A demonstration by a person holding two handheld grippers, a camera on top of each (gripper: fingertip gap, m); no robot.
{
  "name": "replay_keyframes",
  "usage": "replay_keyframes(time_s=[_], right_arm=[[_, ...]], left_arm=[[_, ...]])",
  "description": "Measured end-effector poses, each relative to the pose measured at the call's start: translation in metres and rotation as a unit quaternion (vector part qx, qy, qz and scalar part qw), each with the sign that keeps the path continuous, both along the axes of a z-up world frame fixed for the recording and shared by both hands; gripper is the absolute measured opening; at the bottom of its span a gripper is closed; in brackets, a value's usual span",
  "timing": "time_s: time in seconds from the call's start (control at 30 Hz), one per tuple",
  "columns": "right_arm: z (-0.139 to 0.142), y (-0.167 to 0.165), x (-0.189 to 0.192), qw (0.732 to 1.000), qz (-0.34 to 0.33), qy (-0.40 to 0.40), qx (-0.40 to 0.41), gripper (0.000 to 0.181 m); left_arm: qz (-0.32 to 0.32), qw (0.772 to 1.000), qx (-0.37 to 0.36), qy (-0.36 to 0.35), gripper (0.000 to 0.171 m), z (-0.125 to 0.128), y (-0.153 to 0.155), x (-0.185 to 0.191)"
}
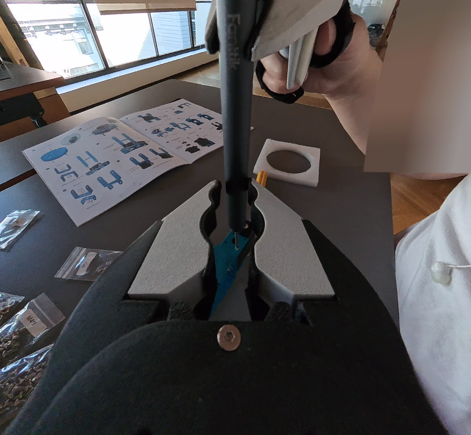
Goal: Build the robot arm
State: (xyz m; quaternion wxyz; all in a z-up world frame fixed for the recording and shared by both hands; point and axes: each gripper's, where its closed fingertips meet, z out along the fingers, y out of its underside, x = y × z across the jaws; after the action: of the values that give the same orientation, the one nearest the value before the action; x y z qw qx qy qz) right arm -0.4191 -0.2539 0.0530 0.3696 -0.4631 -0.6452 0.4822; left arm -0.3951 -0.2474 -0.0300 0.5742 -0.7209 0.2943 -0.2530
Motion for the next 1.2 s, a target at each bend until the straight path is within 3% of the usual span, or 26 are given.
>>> replay_keyframes(time_s=[0.27,0.37,0.43,0.47,0.83,0.93,1.03,1.1,1.2], right_arm=[[0.000,-0.003,0.002,1.000,0.008,0.003,-0.008,0.017],[0.004,-0.003,-0.002,0.999,0.043,0.010,-0.030,0.032],[0.007,-0.006,-0.003,0.997,0.072,0.011,-0.035,0.029],[0.008,-0.009,-0.002,0.996,0.085,0.013,-0.026,0.017],[0.008,0.004,-0.008,0.998,-0.060,0.010,-0.003,0.017],[0.008,-0.001,-0.006,0.999,-0.037,0.014,0.012,0.018],[0.004,0.000,-0.008,1.000,0.000,0.005,0.008,0.032],[0.003,-0.006,-0.006,0.999,0.040,0.000,-0.007,0.017],[0.002,-0.005,-0.008,1.000,0.021,0.001,-0.007,0.017]], left_arm=[[-0.020,1.000,0.012,0.018,0.016,-0.001,-0.002,0.004],[-0.032,0.999,0.013,0.027,0.016,-0.001,-0.003,0.004],[-0.040,0.999,0.014,0.033,0.016,-0.001,-0.003,0.005],[-0.043,0.998,0.014,0.035,0.016,-0.001,-0.002,0.005],[-0.024,0.999,0.018,0.035,0.017,-0.005,0.005,0.008],[-0.037,0.999,0.012,0.027,0.016,-0.005,0.003,0.008],[-0.043,0.999,0.012,0.027,0.016,-0.005,0.002,0.008],[-0.045,0.998,0.012,0.029,0.016,-0.006,0.002,0.008],[-0.045,0.998,0.007,0.031,0.016,-0.006,0.002,0.007]])
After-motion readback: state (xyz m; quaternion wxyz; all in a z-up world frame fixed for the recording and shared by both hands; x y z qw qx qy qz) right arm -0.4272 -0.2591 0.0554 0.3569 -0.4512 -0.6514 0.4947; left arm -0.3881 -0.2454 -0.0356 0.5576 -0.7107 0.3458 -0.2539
